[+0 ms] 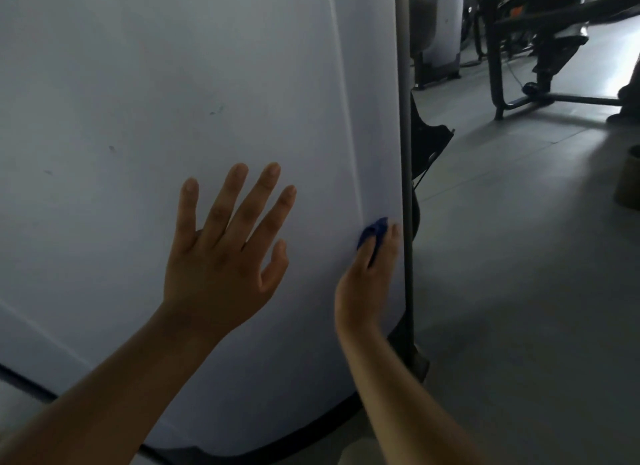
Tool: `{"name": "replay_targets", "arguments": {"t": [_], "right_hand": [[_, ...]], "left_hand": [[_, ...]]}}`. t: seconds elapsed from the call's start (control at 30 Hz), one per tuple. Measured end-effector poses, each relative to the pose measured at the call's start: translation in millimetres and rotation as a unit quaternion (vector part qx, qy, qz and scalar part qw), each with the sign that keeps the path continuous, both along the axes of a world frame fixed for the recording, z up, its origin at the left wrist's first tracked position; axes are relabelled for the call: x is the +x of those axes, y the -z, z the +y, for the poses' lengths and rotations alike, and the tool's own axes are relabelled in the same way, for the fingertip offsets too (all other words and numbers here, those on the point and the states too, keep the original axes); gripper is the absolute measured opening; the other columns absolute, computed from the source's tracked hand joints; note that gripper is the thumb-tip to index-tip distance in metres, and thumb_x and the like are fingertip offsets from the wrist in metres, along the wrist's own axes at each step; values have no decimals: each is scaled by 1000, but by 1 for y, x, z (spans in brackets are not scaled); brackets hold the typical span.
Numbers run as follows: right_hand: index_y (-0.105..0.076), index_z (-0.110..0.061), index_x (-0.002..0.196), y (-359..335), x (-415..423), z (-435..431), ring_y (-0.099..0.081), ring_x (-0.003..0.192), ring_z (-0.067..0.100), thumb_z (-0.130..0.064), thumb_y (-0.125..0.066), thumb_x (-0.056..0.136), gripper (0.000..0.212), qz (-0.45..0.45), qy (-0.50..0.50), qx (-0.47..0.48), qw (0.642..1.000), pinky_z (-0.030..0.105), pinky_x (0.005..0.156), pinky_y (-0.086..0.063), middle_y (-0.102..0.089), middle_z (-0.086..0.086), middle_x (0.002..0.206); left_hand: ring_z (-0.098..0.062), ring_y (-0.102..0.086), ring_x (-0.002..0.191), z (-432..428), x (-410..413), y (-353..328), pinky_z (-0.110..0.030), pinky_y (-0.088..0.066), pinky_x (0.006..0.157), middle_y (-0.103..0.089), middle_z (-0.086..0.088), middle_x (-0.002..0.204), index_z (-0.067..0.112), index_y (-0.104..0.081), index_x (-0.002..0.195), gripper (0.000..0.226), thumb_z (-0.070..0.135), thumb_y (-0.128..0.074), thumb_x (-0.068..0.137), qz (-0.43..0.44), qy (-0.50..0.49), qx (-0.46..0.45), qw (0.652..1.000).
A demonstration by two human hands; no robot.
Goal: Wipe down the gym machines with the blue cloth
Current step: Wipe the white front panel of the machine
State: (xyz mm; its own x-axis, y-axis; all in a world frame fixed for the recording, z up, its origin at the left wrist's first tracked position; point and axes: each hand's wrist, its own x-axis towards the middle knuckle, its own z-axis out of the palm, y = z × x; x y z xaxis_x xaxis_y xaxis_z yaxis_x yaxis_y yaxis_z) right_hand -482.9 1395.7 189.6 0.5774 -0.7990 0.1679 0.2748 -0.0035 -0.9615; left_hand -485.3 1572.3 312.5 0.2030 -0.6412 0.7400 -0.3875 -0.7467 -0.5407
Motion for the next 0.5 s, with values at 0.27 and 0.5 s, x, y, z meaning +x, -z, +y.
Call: {"name": "replay_targets", "arguments": {"t": [0.27,0.5], "right_hand": [[-23,-33,172,6,10,-23,-22,162,4,-50,-41,115,63,9,2,4,1000,27,133,-24,-26,-14,177],[-10,-42,173,10,-27,52,-4,164,-2,-44,-37,117,62,-22,-18,-5,1000,34,135,-8,-7,-27,178]], "left_hand": [[-34,-23,166,1,3,3,-71,-19,130,-25,-5,180,22,-30,173,70,41,-54,110,-14,-6,4,1000],[-34,-23,166,0,6,3,-71,-17,131,-24,-5,181,23,-27,174,70,42,-50,110,-18,-16,10,1000]]}}
